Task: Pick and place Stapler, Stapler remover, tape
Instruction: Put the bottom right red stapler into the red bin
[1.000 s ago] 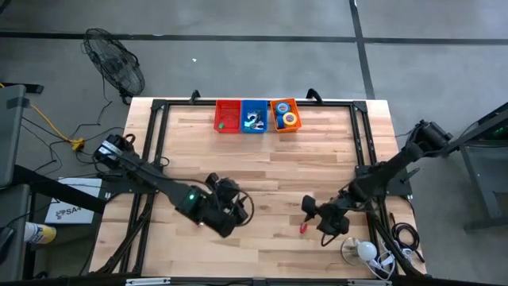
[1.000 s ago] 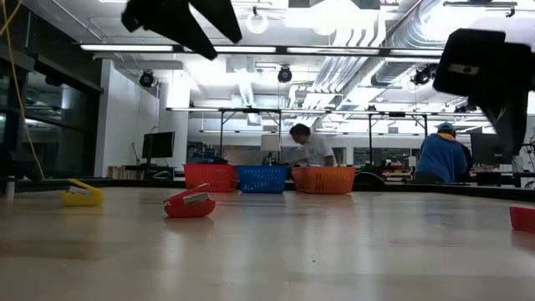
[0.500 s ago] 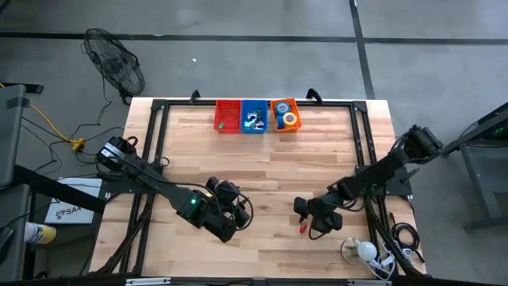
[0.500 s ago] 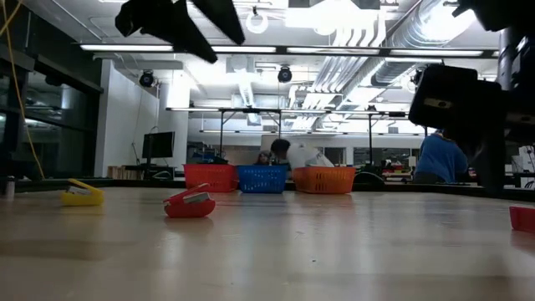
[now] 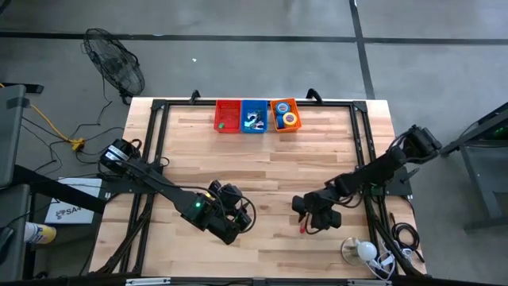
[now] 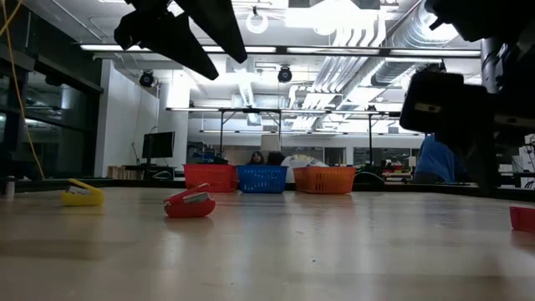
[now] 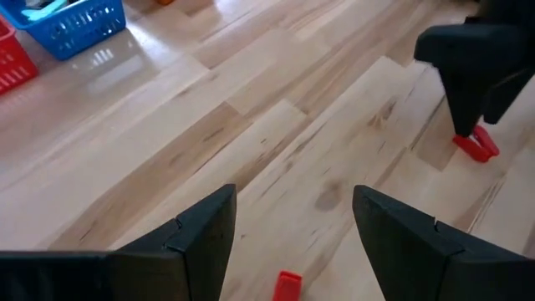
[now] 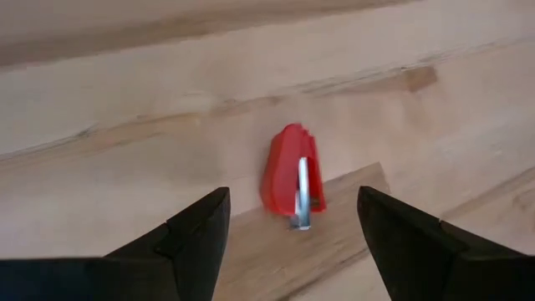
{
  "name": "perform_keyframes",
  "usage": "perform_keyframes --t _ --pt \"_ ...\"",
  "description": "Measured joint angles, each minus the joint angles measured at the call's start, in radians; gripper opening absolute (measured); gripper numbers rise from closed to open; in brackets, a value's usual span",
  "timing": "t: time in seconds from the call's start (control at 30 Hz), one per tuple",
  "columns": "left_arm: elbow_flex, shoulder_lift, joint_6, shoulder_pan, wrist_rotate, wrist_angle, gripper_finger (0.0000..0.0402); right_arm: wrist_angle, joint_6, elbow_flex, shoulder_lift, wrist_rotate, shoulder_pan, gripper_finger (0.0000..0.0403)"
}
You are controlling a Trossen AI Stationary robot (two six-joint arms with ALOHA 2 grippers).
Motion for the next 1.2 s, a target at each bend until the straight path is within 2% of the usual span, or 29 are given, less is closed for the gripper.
perform_keyframes --t 0.3,0.43,0.87,1.2 --pt "0.0 0.0 0.003 0.0 0.0 -0.002 0.0233 0.046 0.018 0.003 0.086 -0.029 -0.001 0.024" --pt "0.0 0.0 0.003 0.0 0.003 -0.005 0.0233 0.032 0.071 0.003 0.088 -0.04 -0.012 0.0217" --pt "0.0 -0.001 0.003 0.0 0.004 -0.012 0.0233 -0.021 0.099 0.002 0.09 -0.048 -0.031 0.0137" --pt "0.0 -0.001 0.003 0.0 0.004 -0.02 0.0233 -0.017 0.186 0.0 0.091 -0.065 -0.032 0.0123"
